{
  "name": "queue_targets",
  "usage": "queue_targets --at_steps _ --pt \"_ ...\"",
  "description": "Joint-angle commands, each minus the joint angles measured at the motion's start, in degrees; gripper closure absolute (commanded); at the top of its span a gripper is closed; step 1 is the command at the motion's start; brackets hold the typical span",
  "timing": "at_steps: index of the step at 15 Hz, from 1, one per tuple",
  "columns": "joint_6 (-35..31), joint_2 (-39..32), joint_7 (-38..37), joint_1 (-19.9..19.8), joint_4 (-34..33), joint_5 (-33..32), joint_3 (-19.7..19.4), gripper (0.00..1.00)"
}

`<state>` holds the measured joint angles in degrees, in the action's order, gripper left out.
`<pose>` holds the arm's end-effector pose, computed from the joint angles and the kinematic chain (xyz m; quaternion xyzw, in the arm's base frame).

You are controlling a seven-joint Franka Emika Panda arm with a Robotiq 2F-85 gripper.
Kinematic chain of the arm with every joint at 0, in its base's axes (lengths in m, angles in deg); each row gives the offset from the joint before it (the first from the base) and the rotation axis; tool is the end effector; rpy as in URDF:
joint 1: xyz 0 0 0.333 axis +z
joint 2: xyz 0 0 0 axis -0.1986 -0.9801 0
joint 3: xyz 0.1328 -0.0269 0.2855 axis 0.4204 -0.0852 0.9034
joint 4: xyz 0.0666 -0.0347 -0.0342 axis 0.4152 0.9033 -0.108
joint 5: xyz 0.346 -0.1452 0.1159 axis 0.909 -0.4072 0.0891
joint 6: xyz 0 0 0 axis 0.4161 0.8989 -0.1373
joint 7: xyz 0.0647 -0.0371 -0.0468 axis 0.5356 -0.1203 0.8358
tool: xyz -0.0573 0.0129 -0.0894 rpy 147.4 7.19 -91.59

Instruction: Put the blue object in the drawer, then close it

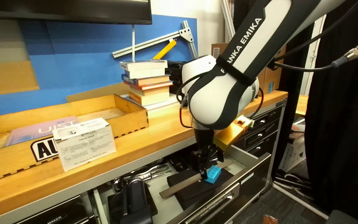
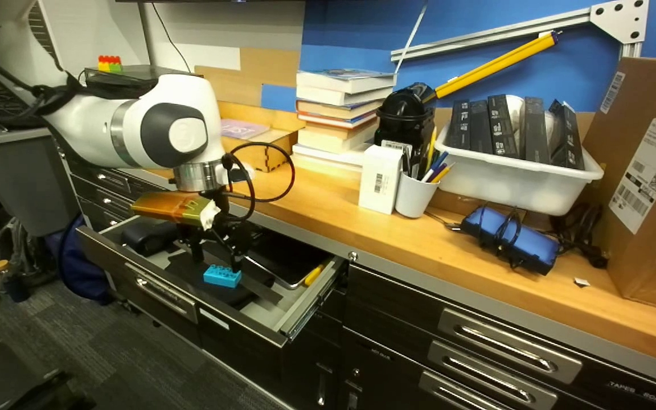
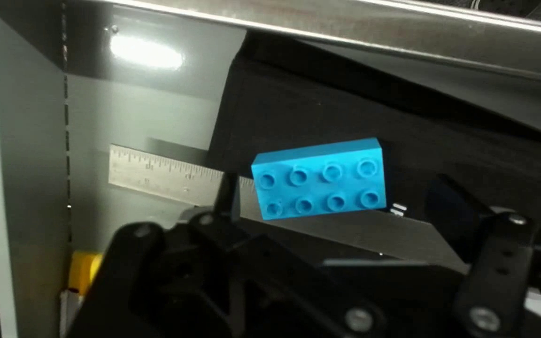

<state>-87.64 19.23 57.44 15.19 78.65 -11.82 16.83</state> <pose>0.4796 0.0501 0.2571 0.9914 0.1026 -0.0361 0.0733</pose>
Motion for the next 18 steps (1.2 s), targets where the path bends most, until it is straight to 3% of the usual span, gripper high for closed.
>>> queue_targets --at_steps 1,5,9,14,18 --pt "0.47 7.02 -3.38 -0.65 4.29 -1.49 -1.25 0.00" --pt "9.49 13.21 -8.26 -3.47 5.70 -4.65 -3.53 0.00" --pt "18.10 14.96 -7.69 -6.21 6.49 -5.80 -4.12 0.00" --pt "20.86 12.35 -6.47 -6.15 7.70 -4.51 -3.42 0.00" --pt "17.61 9.97 -7.06 -5.65 9.01 -5.07 -2.92 0.00"
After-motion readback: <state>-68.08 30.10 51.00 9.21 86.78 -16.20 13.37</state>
